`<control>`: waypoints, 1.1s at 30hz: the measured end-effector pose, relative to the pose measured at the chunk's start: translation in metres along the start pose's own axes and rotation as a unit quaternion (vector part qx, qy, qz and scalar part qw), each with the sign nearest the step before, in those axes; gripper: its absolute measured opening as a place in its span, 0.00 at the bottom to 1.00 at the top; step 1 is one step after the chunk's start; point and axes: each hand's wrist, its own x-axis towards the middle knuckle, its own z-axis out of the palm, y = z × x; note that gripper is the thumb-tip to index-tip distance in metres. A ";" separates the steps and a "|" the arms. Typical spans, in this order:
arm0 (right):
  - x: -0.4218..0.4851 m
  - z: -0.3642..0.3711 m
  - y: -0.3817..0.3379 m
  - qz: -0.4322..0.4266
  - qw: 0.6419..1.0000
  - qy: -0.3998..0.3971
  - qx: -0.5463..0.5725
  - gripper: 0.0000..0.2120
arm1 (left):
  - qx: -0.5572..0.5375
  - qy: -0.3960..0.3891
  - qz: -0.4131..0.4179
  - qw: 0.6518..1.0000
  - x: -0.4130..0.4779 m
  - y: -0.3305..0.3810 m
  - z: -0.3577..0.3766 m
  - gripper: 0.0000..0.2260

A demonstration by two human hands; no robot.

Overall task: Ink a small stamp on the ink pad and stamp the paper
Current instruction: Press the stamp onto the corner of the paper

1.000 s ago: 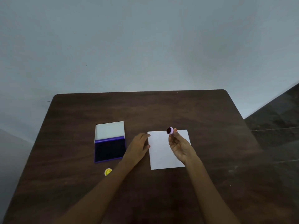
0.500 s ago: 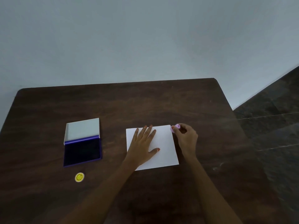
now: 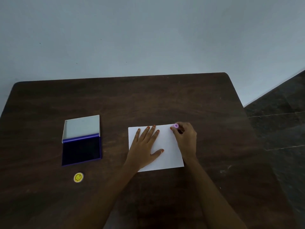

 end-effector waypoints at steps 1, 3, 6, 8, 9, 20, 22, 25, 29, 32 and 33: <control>0.000 0.000 -0.001 0.001 1.000 -0.001 0.000 0.11 | 0.001 -0.001 0.001 1.000 0.000 0.000 0.000 0.32; 0.001 0.001 -0.002 0.006 1.000 -0.004 0.000 0.12 | 0.000 -0.001 0.002 1.000 0.000 0.000 -0.001 0.32; 0.001 0.003 -0.002 -0.003 1.000 -0.005 -0.017 0.12 | -0.003 -0.006 0.001 1.000 -0.001 0.001 -0.002 0.32; 0.001 0.004 -0.001 -0.006 1.000 -0.007 -0.030 0.12 | 0.002 -0.008 0.001 1.000 -0.001 0.001 -0.002 0.32; 0.001 0.005 -0.001 -0.007 0.999 -0.006 -0.035 0.12 | 0.003 -0.009 0.000 1.000 -0.001 0.001 -0.002 0.32; 0.002 0.006 -0.004 -0.013 0.997 -0.001 -0.074 0.13 | -0.002 -0.009 -0.001 1.000 0.000 0.001 -0.001 0.32; 0.003 0.008 -0.005 -0.007 0.996 0.002 -0.086 0.14 | -0.003 -0.010 -0.002 1.000 0.000 0.000 -0.001 0.33; 0.005 0.010 -0.008 0.013 0.997 -0.008 -0.079 0.14 | -0.002 -0.011 -0.003 1.000 0.000 0.001 -0.001 0.33; 0.007 0.011 -0.010 0.034 0.996 -0.028 -0.074 0.13 | -0.003 -0.014 -0.005 1.000 -0.001 0.001 -0.002 0.33; 0.006 0.012 -0.010 0.046 0.997 -0.026 -0.062 0.13 | -0.004 -0.015 -0.006 1.000 -0.001 0.002 -0.003 0.33; 0.005 0.013 -0.010 0.043 0.997 -0.023 -0.064 0.13 | -0.005 -0.015 -0.007 1.000 -0.001 0.002 -0.003 0.33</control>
